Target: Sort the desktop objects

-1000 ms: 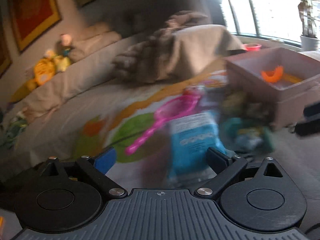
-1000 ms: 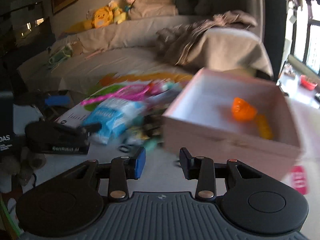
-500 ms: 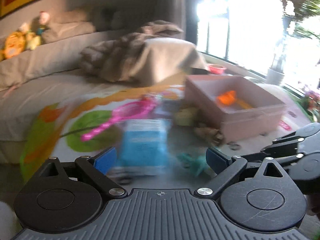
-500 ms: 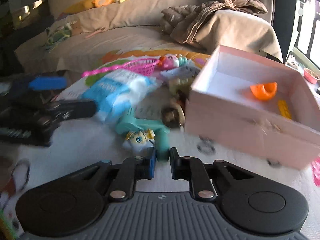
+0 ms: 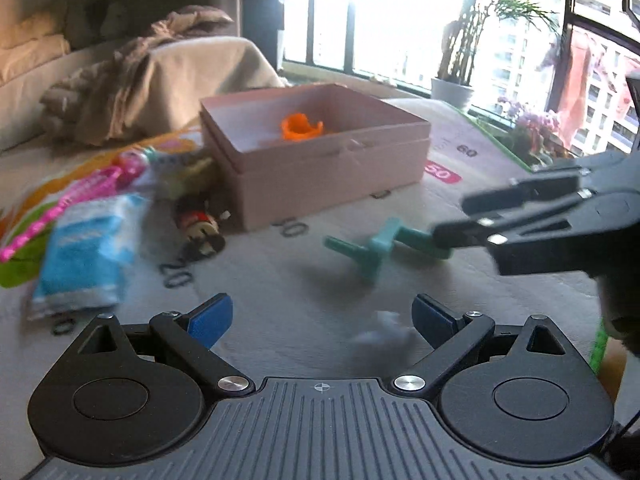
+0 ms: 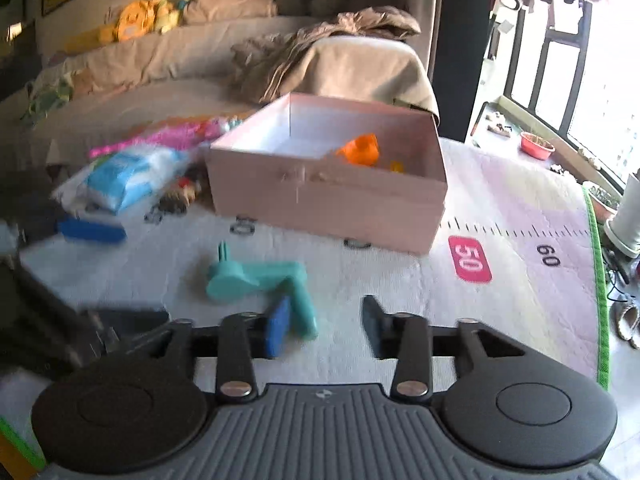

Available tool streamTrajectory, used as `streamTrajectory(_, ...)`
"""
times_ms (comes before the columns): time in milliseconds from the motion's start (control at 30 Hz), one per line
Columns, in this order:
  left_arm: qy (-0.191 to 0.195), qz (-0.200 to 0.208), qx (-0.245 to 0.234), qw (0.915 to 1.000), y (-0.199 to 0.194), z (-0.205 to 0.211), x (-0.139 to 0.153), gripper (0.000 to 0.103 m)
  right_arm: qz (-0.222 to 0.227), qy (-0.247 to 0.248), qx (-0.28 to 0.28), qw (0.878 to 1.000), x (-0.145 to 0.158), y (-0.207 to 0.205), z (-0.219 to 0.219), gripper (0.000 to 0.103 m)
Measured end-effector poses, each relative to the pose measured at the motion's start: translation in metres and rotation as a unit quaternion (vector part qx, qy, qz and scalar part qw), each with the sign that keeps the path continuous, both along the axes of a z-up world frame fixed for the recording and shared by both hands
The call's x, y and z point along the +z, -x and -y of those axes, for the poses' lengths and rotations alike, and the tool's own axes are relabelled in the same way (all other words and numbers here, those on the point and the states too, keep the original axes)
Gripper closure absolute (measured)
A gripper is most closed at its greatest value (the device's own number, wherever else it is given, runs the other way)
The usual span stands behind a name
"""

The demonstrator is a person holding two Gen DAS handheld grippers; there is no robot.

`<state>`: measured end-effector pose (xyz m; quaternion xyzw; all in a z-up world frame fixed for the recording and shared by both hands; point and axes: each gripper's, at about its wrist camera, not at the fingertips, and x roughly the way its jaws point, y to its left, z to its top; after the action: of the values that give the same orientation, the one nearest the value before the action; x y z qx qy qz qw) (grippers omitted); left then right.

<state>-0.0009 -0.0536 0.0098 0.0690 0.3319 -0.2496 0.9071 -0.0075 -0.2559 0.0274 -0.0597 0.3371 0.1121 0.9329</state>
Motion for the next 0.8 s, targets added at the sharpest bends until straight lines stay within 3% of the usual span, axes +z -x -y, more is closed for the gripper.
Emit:
streamTrajectory(100,-0.014,0.005,-0.013,0.9998,0.008,0.005,-0.003,0.004,0.01,-0.019,0.008,1.0,0.003,-0.005,-0.004,0.035)
streamTrajectory(200,-0.06,0.032,0.005,0.9976,0.014,0.0,-0.006,0.003,0.012,-0.028,0.02,0.999,0.004,-0.011,-0.012,0.026)
streamTrajectory(333,-0.096,0.048,0.06,0.9925,0.009,-0.02,-0.006,0.003,0.009,-0.035,0.024,0.999,-0.003,-0.016,-0.021,0.023)
streamTrajectory(533,-0.021,0.006,0.061,0.9979,0.003,-0.036,0.004,0.007,0.01,-0.034,0.02,0.999,-0.006,-0.015,-0.021,0.022)
streamTrajectory(600,-0.014,0.001,0.053,0.9985,0.001,-0.028,0.002,0.022,0.011,-0.035,0.015,0.999,-0.005,-0.014,-0.018,0.021)
streamTrajectory(733,-0.018,0.0,0.046,0.9988,-0.003,-0.012,-0.005,0.039,0.007,-0.041,0.006,0.999,-0.006,-0.011,-0.012,0.021)
streamTrajectory(800,-0.022,0.003,0.044,0.9988,-0.002,-0.01,-0.006,0.059,0.003,-0.043,0.006,0.999,-0.007,-0.011,-0.011,0.02)
